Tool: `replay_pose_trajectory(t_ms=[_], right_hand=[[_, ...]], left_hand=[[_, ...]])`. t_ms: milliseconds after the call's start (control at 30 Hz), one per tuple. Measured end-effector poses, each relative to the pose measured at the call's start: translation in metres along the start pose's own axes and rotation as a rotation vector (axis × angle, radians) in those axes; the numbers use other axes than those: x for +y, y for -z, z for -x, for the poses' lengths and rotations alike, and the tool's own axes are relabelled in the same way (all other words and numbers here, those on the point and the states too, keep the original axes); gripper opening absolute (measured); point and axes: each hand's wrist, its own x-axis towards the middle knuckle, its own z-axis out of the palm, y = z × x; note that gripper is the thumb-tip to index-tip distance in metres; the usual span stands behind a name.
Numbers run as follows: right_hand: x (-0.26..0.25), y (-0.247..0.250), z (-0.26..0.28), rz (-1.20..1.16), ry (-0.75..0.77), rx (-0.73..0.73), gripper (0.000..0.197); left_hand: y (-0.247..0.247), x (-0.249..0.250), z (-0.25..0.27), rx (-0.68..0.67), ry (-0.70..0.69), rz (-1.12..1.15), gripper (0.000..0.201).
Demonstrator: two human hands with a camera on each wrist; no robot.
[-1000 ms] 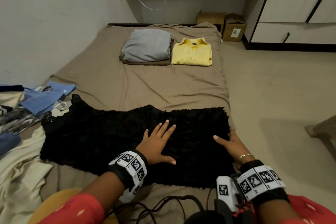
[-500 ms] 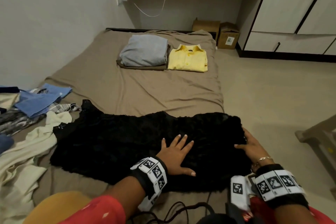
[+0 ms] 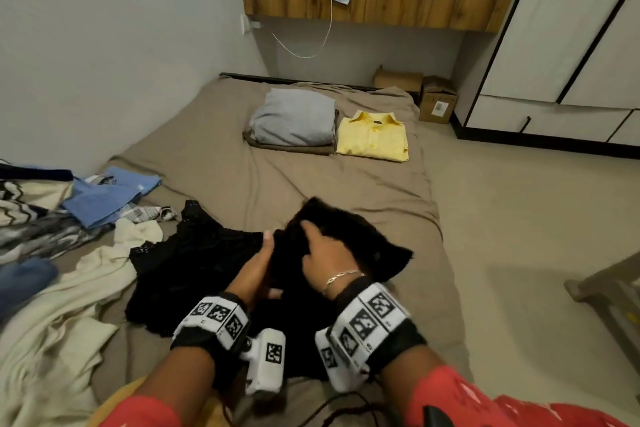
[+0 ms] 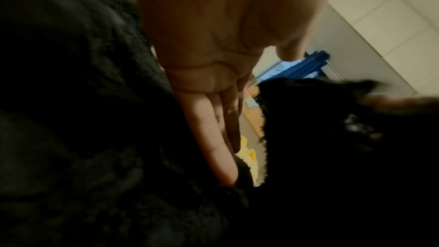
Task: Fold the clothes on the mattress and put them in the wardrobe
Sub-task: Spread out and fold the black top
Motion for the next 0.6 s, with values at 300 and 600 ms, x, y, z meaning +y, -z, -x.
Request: replay_pose_trajectory(t_ms=[300,600], right_hand=[[0.091,-0.004,0.022,-0.464,-0.121,0.314,0.038],[0.074,-0.022,-0.009,0.413,0.052,0.073,0.053]], left_hand=[[0.03,-0.025,-0.018,-0.028,-0.064,-0.031,0.096],[0.036,-0.025,-0.021,-0.139,-0.231,-0.191,0.074]])
